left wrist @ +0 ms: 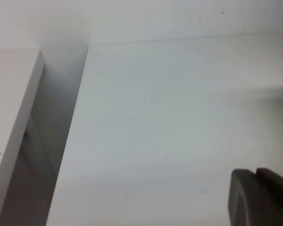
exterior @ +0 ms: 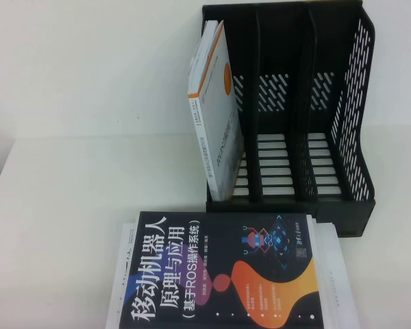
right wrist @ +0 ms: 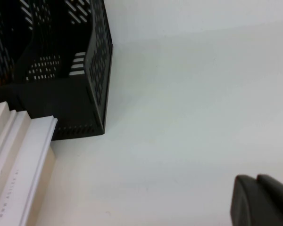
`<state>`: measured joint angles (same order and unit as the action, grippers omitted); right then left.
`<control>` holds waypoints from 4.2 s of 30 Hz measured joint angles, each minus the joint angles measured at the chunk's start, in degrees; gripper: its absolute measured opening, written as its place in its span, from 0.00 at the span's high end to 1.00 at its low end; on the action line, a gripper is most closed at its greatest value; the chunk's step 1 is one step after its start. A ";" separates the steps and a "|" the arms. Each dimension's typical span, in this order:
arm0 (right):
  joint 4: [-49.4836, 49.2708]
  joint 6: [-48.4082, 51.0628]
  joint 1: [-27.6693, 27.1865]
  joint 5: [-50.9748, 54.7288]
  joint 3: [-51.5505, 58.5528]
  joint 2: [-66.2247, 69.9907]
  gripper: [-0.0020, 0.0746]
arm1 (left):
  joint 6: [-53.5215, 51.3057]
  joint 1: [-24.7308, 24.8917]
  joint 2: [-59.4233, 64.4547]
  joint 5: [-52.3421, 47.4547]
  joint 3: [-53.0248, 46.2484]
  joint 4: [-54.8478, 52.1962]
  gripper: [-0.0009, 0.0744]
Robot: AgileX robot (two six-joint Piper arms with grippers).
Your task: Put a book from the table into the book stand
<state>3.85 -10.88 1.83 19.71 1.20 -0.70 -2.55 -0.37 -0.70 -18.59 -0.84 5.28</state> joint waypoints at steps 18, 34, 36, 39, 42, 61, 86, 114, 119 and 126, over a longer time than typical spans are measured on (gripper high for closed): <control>0.00 0.00 0.00 0.00 0.00 0.00 0.98 | 0.00 0.00 0.00 5.01 -0.33 2.48 0.99; 0.00 0.00 0.00 -38.54 0.48 0.00 0.98 | -0.03 0.00 0.00 34.64 -0.37 2.62 0.99; 0.00 0.00 0.00 -43.17 0.48 0.00 0.98 | -0.03 0.00 0.00 39.70 -0.37 2.62 0.99; 0.00 0.00 0.00 -48.84 0.48 0.00 0.98 | -0.03 0.00 0.00 45.16 -0.37 2.74 0.99; 0.00 0.00 0.00 -52.31 0.48 0.00 0.98 | -0.03 0.00 0.00 49.91 -0.37 2.74 0.99; 2.78 -8.83 0.00 13.45 -32.40 12.01 0.98 | 12.08 0.00 9.09 10.62 22.85 5.16 0.99; -51.63 45.00 8.88 23.55 -42.93 72.73 0.97 | 4.42 0.00 54.81 -13.49 31.71 28.56 0.99; -50.52 45.67 18.09 16.23 -47.14 91.43 0.97 | -2.43 0.00 56.22 -13.31 31.71 33.92 0.99; -50.52 45.67 18.09 16.55 -47.54 91.43 0.97 | -2.56 0.00 56.22 -13.31 31.71 34.02 0.99; -50.52 45.67 18.09 17.14 -47.54 91.43 0.97 | -5.37 0.00 56.22 -13.31 31.71 34.02 0.99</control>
<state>-46.67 34.79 19.92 36.85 -46.34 90.73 -7.93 -0.37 55.53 -31.90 30.87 39.30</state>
